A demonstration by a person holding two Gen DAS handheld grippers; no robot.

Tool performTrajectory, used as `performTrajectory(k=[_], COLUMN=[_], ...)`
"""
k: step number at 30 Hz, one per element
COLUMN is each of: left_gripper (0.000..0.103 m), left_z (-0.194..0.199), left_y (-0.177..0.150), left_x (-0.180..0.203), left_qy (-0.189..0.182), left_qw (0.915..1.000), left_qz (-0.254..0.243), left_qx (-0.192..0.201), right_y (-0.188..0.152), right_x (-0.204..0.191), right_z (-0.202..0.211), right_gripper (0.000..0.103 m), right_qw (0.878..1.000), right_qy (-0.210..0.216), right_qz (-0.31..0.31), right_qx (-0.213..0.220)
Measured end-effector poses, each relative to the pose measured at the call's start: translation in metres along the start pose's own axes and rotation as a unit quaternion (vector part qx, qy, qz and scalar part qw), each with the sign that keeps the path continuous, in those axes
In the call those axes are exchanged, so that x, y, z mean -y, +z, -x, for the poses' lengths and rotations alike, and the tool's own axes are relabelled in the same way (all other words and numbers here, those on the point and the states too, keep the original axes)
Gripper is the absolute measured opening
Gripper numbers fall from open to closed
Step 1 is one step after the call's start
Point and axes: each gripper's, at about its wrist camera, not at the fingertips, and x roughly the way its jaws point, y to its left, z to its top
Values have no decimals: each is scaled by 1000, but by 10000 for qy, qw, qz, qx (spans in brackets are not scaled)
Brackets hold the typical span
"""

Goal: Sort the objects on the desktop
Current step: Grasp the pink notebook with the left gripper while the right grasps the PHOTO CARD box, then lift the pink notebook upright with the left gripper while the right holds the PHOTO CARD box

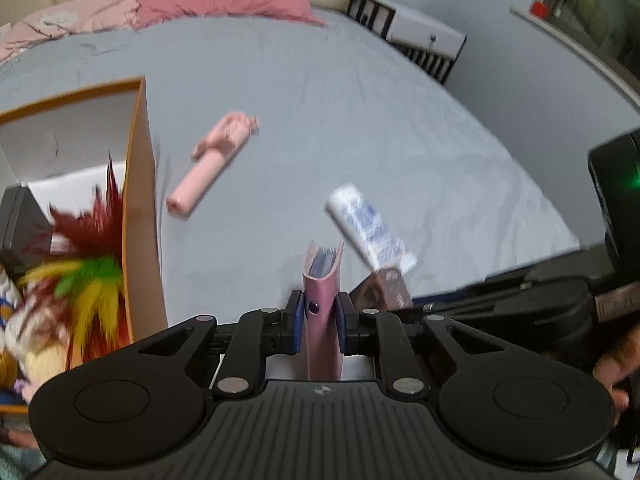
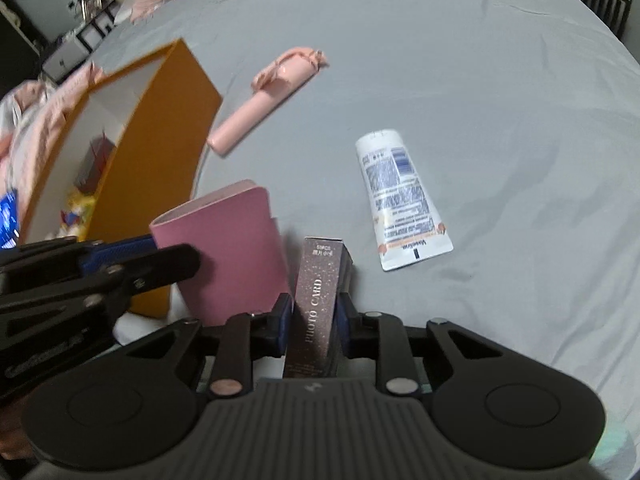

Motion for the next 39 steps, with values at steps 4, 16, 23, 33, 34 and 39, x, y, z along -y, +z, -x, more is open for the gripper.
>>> performTrajectory(k=[4, 16, 23, 33, 34, 39], left_gripper=[19, 19, 26, 15, 14, 11], left_z=[-1, -7, -12, -17, -17, -16], left_y=[-8, 1, 6, 0, -2, -12], left_x=[-1, -4, 0, 5, 5, 1], left_qy=[9, -193, -141, -312, -317, -301], left_qw=[9999, 9995, 9993, 9977, 9976, 9974], left_qz=[-36, -8, -99, -230, -238, -205], left_qx=[-98, -238, -326, -548, -566, -624], right_y=[-6, -12, -18, -19, -19, -20], right_x=[2, 3, 3, 3, 3, 0], right_z=[-2, -7, -6, -7, -7, -5], right_gripper=[25, 27, 28, 28, 27, 25], right_qw=[9998, 9995, 9996, 9995, 9994, 9993], right_qy=[-95, -210, -150, -112, -129, -146], right_qz=[153, 128, 202, 256, 285, 333], right_qx=[-47, -198, -160, -141, -138, -84])
